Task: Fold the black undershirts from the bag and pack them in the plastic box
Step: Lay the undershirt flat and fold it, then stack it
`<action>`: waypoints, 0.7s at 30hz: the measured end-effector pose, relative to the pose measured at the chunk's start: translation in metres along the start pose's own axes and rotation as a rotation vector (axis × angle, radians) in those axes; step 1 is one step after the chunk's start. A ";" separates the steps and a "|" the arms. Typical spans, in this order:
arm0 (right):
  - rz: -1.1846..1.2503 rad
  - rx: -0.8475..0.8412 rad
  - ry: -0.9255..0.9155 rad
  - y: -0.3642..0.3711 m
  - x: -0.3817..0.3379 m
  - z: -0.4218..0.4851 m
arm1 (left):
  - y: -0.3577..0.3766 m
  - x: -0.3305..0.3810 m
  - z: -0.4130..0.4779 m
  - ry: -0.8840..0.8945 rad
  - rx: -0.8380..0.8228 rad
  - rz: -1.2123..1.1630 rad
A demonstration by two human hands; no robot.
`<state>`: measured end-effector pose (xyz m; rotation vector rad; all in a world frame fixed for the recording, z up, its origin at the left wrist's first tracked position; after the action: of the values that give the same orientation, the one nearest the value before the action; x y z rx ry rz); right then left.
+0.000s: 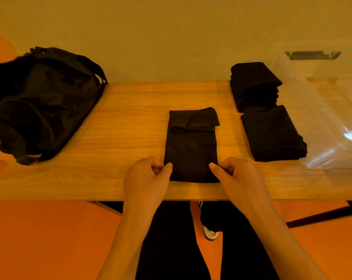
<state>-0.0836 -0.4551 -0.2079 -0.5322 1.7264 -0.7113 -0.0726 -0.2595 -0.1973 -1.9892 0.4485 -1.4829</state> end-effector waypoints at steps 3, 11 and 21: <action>-0.006 -0.002 0.005 -0.001 0.000 0.000 | -0.002 0.001 -0.001 0.003 -0.019 0.000; 0.029 0.012 0.005 -0.004 0.002 -0.011 | -0.008 -0.003 -0.005 -0.002 -0.059 -0.020; 0.020 -0.018 0.025 -0.004 0.001 -0.011 | -0.004 -0.007 -0.006 0.004 -0.037 0.031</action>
<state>-0.0945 -0.4567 -0.2038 -0.5199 1.7609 -0.6914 -0.0807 -0.2543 -0.1986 -1.9994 0.5097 -1.4704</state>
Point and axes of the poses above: each hand's wrist, its own z-axis towards the middle knuckle, its own y-axis out of the palm, x = y × z, the point moved 1 cm from there along z, towards the middle knuckle, and after that the axes turned 1 degree about -z, right-handed, at the moved point
